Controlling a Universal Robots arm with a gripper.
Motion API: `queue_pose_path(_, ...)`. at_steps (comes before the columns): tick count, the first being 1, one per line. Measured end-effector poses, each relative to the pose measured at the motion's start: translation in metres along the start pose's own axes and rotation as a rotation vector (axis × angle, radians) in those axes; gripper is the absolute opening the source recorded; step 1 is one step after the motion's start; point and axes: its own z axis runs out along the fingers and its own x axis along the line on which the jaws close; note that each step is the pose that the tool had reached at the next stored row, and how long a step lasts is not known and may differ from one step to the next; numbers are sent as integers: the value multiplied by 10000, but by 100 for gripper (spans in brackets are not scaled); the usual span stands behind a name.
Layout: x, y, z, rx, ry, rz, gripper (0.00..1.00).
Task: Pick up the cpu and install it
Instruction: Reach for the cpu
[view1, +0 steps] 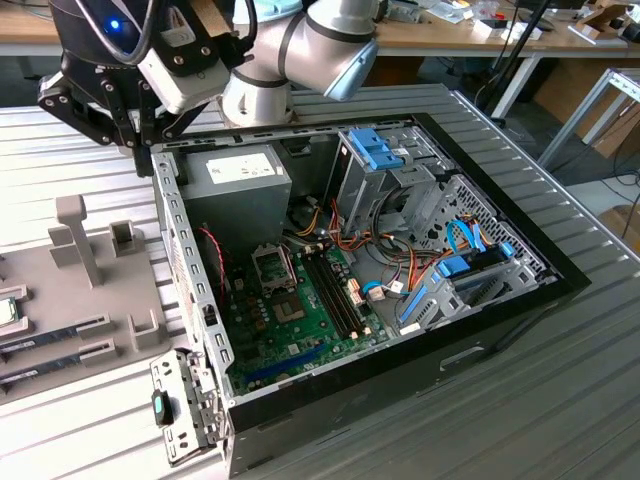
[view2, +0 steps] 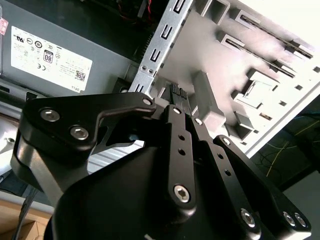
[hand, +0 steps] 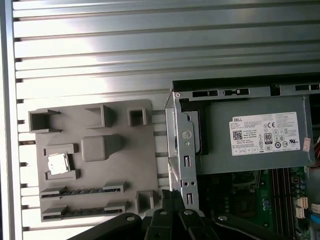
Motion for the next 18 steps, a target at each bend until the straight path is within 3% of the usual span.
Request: queue_pose_path(18, 178, -13, -5, 0, 0, 0, 11)
